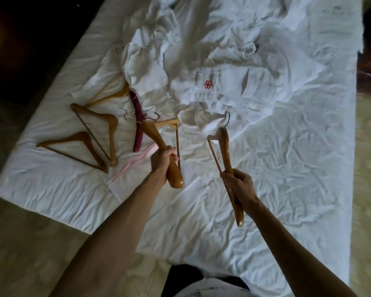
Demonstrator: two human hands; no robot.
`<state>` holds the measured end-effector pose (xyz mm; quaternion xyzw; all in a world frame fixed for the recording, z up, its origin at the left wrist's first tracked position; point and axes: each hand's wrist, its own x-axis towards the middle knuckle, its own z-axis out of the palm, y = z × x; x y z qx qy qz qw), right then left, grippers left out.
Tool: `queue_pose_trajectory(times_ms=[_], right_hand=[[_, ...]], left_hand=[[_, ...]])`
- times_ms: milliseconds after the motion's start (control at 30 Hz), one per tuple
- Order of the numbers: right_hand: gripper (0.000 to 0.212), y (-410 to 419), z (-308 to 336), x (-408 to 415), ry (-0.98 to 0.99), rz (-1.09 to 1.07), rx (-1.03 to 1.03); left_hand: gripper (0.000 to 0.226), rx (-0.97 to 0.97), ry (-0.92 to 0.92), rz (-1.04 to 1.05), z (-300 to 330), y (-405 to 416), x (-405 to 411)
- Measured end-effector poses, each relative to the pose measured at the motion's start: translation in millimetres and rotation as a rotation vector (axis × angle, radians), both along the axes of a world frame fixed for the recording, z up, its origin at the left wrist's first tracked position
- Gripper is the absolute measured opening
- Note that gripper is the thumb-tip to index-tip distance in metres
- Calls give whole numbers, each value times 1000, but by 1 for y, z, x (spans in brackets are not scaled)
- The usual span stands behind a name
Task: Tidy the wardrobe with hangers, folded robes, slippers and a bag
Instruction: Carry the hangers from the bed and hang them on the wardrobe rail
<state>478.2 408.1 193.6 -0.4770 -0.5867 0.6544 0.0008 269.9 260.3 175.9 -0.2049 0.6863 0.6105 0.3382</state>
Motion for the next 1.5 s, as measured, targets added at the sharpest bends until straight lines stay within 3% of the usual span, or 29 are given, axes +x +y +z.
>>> queue_pose_trajectory(times_ms=[233,400,467,867,1167,1500], right_hand=[[29,-29,77,22,194,133,-12],[33,-44,110,36,240,221,74],[30,-48,121,40,244,259,152],[18,-56,187,62,447,473,400],[18,-70,208,84,567,639,450],[16,-87,211,112,573,824,502]], left_hand=[[9,142,118,-268,89,-28,58],[36,111,305,-378,141,-51,88],[34,84,370,-423,160,-59,98],[31,68,599,-382,216,-89,176],[35,-102,642,-295,229,-99,231],[40,-44,598,-245,223,-121,293]])
